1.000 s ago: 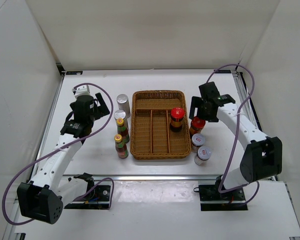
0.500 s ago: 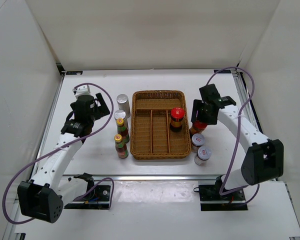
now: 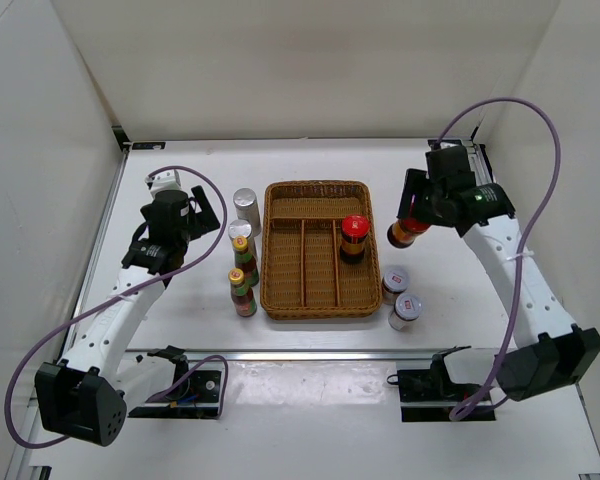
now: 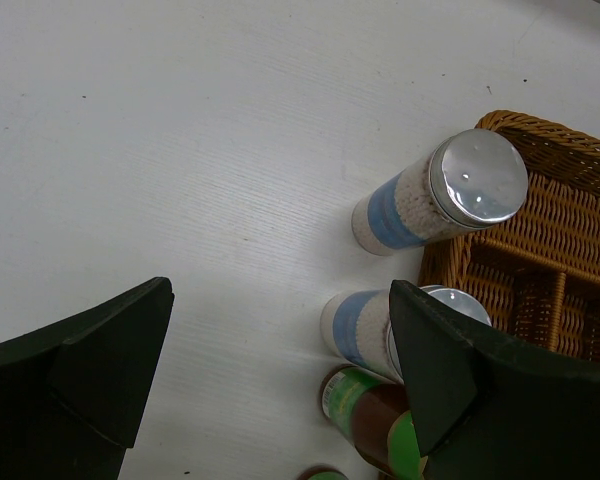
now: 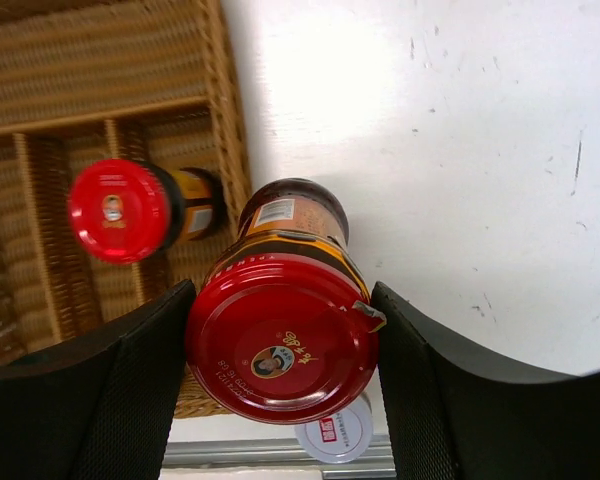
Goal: Organize the condiment bottles
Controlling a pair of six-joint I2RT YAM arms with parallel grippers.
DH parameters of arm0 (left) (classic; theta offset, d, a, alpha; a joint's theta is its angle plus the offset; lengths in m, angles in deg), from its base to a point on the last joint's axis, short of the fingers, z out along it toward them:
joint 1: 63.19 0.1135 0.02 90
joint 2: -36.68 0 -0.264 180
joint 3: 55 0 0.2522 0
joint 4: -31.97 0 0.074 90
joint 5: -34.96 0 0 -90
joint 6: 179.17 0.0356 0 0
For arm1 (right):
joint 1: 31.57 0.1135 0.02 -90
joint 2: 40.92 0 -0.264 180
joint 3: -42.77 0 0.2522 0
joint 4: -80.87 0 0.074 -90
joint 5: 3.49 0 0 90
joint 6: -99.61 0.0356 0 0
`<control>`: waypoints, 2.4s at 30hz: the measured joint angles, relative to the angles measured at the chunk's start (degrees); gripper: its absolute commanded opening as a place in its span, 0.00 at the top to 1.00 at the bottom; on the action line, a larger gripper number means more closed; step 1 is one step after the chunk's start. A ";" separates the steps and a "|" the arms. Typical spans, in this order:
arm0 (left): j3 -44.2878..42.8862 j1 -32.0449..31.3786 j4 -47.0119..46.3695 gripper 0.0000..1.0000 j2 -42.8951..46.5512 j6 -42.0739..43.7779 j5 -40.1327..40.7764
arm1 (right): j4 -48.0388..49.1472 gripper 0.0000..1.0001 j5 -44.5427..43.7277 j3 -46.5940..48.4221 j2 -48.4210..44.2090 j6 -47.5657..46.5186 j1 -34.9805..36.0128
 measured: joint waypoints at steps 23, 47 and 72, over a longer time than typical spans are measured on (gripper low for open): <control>0.00 0.00 0.17 0.00 -0.31 0.02 0.00 | 2.05 1.00 2.27 -10.45 -2.80 4.02 20.74; 0.00 0.00 0.61 0.00 0.57 0.04 0.04 | 2.93 0.00 -7.89 -5.60 -4.90 5.09 22.73; -0.94 0.00 1.62 0.00 -4.17 0.02 0.00 | 0.96 0.11 0.59 -25.59 -8.48 7.74 6.14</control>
